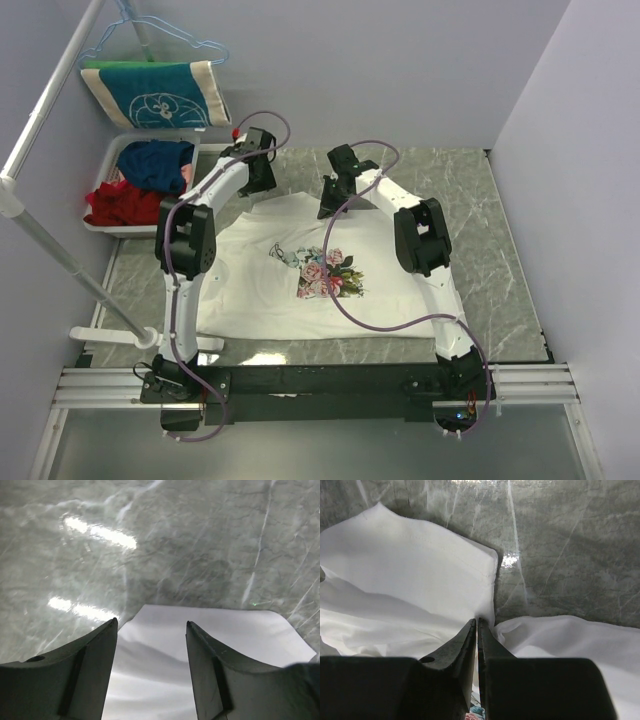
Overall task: Fold and stack the t-shirts
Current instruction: Fold the tshirt
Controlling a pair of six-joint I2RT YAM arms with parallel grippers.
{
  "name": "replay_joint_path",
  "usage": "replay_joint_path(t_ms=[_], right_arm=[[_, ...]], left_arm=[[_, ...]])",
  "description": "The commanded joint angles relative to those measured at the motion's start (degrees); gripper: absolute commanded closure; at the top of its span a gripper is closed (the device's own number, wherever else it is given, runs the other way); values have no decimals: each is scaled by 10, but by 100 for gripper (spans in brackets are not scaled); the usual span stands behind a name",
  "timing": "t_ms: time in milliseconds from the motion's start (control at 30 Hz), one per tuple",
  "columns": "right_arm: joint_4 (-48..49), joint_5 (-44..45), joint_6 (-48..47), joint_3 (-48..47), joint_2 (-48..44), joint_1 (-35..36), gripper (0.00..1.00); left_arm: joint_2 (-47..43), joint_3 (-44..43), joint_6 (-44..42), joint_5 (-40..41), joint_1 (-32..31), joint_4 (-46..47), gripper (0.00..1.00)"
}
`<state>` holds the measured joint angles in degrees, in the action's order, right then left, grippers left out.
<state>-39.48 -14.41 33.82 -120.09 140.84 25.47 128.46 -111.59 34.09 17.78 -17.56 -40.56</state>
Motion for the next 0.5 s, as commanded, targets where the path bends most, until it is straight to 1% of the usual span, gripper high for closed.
replay_joint_path(t_ms=[0, 100, 200, 333, 433, 467], right_arm=[[-23, 15, 0, -9, 14, -9, 88], [-23, 14, -1, -11, 15, -9, 87], [-25, 13, -1, -16, 19, -9, 87], [-25, 11, 0, -20, 20, -9, 87], [-23, 7, 1, -22, 22, -9, 87], [-24, 5, 0, -23, 23, -8, 87]], left_arm=[[47, -42, -24, -49, 1, 1, 39], [66, -50, -34, -87, 0, 7, 42], [71, -41, -37, -111, 0, 19, 43], [76, -30, -39, -109, 0, 21, 44], [86, -28, -40, -108, 0, 17, 49], [89, -28, -41, -109, 0, 17, 53]])
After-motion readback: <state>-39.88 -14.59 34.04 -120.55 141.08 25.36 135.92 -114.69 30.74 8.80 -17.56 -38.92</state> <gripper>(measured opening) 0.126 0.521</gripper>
